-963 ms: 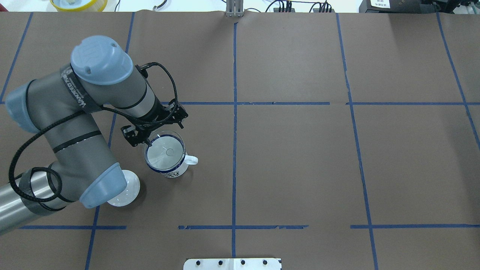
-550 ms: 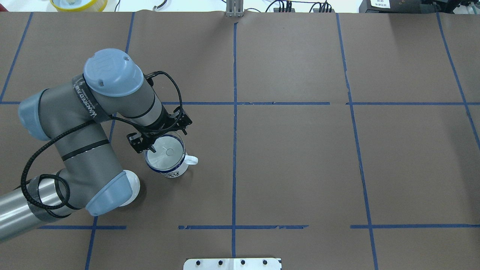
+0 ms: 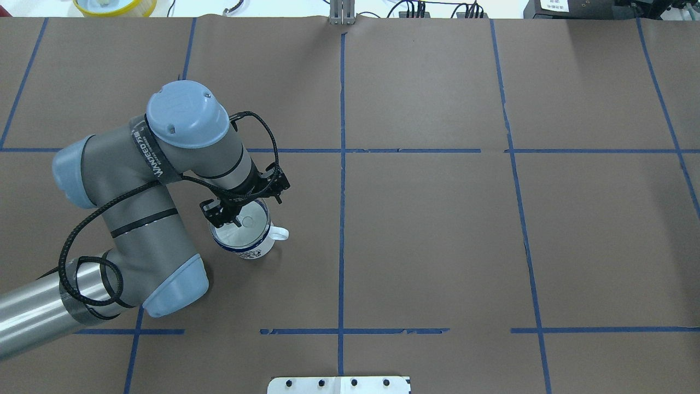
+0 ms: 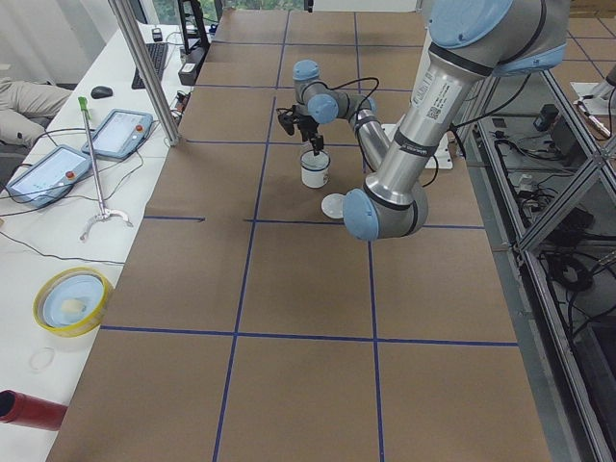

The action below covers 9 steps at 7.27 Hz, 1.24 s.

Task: Remove funnel from cup
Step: 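Lower the left gripper and close it on the funnel rim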

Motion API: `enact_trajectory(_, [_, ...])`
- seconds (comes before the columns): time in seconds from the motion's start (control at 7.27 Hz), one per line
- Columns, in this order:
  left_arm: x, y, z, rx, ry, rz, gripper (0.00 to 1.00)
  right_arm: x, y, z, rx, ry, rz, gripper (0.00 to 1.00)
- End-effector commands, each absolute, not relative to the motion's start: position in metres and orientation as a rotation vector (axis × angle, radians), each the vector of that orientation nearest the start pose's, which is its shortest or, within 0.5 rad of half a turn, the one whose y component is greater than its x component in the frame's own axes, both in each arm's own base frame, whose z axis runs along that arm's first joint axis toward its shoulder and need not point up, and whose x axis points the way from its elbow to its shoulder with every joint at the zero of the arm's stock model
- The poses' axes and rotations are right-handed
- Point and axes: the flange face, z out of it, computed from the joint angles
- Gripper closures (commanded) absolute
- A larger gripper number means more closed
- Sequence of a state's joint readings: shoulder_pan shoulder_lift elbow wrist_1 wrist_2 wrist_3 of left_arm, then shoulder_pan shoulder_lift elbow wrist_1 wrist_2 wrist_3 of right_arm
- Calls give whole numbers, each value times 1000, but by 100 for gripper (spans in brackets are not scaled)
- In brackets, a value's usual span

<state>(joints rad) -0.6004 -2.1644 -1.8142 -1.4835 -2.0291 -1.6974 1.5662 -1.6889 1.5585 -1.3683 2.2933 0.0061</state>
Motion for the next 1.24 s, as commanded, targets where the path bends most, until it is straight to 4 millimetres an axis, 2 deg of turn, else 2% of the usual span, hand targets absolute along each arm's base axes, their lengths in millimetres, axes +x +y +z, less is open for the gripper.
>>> enact_trajectory(0.0, [475,-433,221,-257,830,-521,37,65,-444,703,65,-723,-25,0])
enact_trajectory(0.28, [475,-433,220,-251,844,-526,43,65,-444,703,65,-723,-25,0])
enact_trajectory(0.69, [473,-438,217,-197,863,-554,43,65,-444,703,65,-723,-25,0])
enact_trajectory(0.83, [474,-438,218,-190,860,-556,50,65,-444,703,65,-723,-25,0])
enact_trajectory(0.96, [473,-438,218,-189,859,-558,62,65,-444,703,65,-723,-25,0])
enact_trajectory(1.1, [474,-438,219,-191,859,-559,80,65,-444,703,65,-723,-25,0])
